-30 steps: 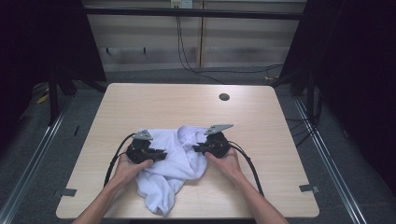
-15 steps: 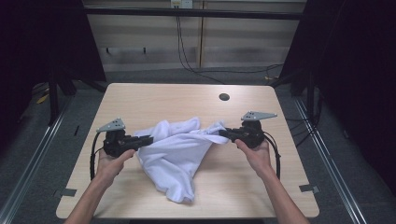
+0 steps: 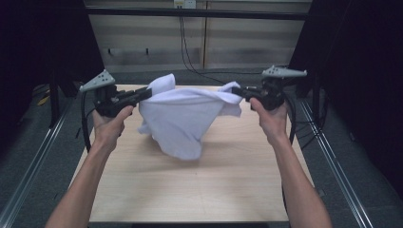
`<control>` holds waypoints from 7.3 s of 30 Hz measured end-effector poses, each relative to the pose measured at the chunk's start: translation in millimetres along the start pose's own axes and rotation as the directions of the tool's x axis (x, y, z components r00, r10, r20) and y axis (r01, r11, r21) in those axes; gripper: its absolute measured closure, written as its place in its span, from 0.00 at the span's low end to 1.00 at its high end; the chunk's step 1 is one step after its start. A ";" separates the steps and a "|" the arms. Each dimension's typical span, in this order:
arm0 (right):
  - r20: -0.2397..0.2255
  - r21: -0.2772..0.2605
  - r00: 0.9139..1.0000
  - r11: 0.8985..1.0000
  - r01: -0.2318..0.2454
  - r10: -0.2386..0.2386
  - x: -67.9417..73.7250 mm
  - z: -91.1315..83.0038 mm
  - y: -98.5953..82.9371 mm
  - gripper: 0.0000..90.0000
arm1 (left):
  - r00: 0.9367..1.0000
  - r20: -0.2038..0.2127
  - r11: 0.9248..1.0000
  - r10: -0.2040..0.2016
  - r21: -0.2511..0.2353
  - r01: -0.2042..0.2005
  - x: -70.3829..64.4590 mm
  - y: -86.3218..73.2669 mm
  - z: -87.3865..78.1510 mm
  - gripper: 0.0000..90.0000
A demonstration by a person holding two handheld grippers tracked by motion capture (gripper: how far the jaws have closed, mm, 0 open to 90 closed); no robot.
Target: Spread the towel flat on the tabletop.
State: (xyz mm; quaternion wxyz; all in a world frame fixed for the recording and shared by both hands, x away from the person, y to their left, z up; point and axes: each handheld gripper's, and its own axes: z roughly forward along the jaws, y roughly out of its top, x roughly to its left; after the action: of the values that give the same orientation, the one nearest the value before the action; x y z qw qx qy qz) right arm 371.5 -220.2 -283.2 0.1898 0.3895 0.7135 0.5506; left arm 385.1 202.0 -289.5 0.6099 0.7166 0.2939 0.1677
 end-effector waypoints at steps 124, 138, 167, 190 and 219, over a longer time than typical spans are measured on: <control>-0.209 0.453 0.974 0.873 0.180 -0.092 83.8 85.4 -214.7 0.62 | 0.976 0.134 0.864 -0.169 0.498 0.081 3.5 -220.8 30.3 0.78; -0.126 0.347 0.992 0.936 0.056 -0.013 63.3 55.2 -189.8 0.94 | 0.963 0.181 0.904 -0.199 0.414 0.109 -1.8 -202.2 9.7 0.99; -0.081 -0.068 0.995 0.995 -0.068 0.062 33.3 -158.8 -94.4 0.94 | 0.939 0.344 0.999 0.012 0.024 -0.021 -59.2 -67.9 -80.9 0.99; -0.058 0.172 0.995 0.983 -0.069 0.080 64.2 -190.8 -221.6 0.73 | 0.861 0.484 0.947 -0.158 0.321 -0.007 -90.3 -173.6 -69.1 0.86; -0.017 0.329 0.999 0.944 -0.032 0.040 55.8 -173.1 -241.4 0.99 | 0.940 0.301 0.780 -0.158 0.621 -0.068 -84.6 -228.1 -17.8 1.00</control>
State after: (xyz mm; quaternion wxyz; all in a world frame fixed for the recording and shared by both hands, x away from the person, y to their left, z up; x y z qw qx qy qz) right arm 131.8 -309.7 -444.0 0.1037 0.4222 0.7901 0.4321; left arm 259.8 181.8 -497.8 0.3835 0.8879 0.2414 -0.0787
